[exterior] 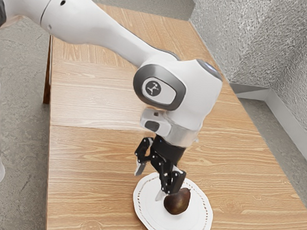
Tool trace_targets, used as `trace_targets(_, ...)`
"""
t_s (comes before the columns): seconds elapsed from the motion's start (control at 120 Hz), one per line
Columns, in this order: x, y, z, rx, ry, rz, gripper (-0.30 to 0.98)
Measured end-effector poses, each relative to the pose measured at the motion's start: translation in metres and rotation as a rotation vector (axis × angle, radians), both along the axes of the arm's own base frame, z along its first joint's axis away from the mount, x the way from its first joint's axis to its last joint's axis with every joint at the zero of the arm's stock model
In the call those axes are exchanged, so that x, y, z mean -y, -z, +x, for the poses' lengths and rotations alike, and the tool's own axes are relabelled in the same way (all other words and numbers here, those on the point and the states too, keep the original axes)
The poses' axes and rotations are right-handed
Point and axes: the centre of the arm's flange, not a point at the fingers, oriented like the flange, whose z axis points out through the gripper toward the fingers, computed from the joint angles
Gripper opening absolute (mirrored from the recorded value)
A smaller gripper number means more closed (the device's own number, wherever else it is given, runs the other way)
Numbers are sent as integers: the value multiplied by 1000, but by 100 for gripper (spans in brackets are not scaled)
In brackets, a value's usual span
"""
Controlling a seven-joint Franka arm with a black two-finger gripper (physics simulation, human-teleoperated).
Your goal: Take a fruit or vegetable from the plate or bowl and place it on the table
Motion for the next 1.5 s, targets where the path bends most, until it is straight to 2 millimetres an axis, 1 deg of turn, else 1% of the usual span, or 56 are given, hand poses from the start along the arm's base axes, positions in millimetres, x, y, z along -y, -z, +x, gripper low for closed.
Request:
trace_targets(0.117,23,0,-10,40,143,-38,69)
trace_targets(0.242,41,-3,-16,103,253,-80,69)
trace_targets(0.392,63,10,-8,160,344,-131,69)
trace_targets(0.425,64,12,-3,175,355,-137,69)
trace_targets(0.458,60,13,5,191,354,-139,69)
trace_targets(0.5,49,13,18,216,340,-136,69)
trace_targets(0.567,25,12,40,257,308,-122,69)
trace_targets(0.617,11,11,52,284,292,-110,69)
trace_targets(0.8,-13,9,69,339,287,-64,69)
trace_targets(0.85,-24,6,72,336,277,-45,69)
trace_targets(0.908,-50,-8,73,324,244,-7,69)
trace_targets(1.017,-100,-20,79,309,193,83,69)
trace_targets(1.1,-140,-19,88,284,158,142,69)
trace_targets(1.175,-172,-4,98,224,123,168,69)
trace_targets(1.275,-213,4,103,155,60,172,69)
trace_targets(1.342,-240,5,105,126,8,171,69)
trace_targets(1.383,-257,-4,108,123,-64,174,69)
trace_targets(1.45,-284,-30,109,86,-276,204,69)
trace_targets(1.5,-302,-34,107,4,-480,203,69)
